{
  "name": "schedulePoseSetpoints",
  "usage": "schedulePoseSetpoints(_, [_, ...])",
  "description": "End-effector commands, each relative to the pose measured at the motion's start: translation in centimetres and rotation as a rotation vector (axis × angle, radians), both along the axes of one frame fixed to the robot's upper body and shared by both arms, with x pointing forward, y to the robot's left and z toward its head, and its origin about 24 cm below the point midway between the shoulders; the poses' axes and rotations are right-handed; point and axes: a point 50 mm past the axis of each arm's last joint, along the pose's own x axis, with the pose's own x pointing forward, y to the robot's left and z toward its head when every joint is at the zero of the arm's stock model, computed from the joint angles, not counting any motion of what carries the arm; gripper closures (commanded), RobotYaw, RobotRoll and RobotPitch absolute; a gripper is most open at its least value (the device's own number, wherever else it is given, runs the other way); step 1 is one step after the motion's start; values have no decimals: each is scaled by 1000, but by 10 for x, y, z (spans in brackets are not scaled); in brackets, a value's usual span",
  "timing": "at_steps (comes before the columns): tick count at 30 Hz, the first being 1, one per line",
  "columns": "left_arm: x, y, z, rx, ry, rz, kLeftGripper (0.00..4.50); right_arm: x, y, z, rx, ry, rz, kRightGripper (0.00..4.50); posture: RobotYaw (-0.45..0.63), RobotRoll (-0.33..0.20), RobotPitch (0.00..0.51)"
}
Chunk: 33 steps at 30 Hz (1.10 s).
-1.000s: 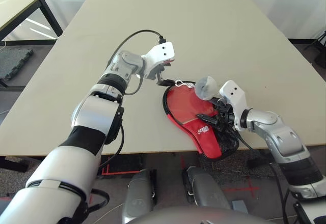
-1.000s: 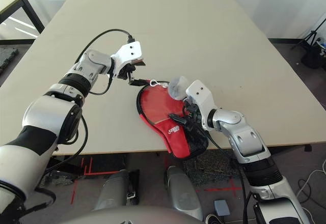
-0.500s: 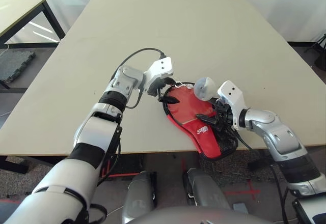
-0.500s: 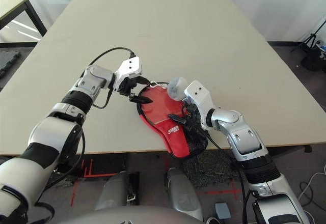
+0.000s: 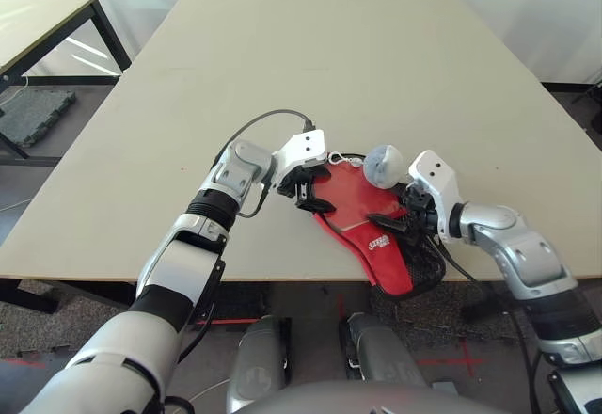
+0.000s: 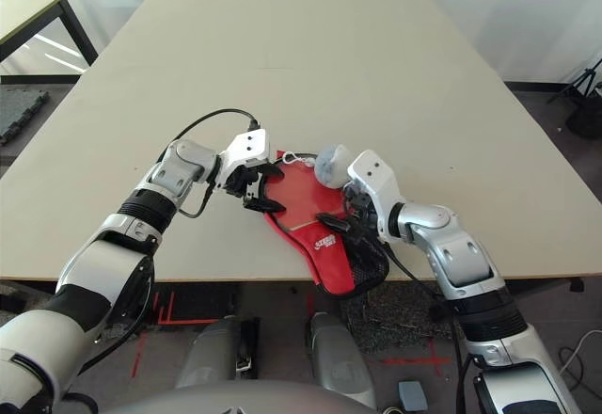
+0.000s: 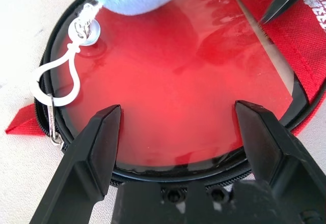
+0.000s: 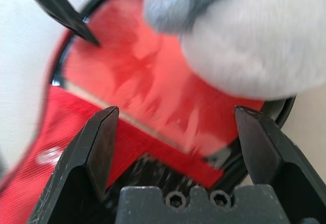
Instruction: Store the ping-pong paddle in its case and zip it.
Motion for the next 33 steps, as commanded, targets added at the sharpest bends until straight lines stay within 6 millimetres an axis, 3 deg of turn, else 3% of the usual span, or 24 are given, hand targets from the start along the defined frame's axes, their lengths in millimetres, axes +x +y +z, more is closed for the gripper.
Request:
schedulePoseSetpoints(1, [-3, -3, -8, 21, 16, 5, 37, -3, -9, 33, 99, -33, 39, 0, -115, 0, 89])
schedulePoseSetpoints(7, [-5, -3, -11, 24, 26, 4, 37, -11, -18, 92, 250, -95, 120, 0, -112, 0, 93])
schedulePoseSetpoints(11, [-6, -3, -12, 24, 32, 1, 37, 9, -22, 109, 230, -216, 2, 0, -112, 0, 95])
schedulePoseSetpoints(17, [-8, -5, -13, 22, 40, -7, 37, 37, -13, 91, 120, -329, -106, 0, -100, 0, 94])
schedulePoseSetpoints(33, [-12, -4, -14, 29, 54, -11, 37, 50, -5, 36, 155, -125, -177, 0, -83, 0, 90])
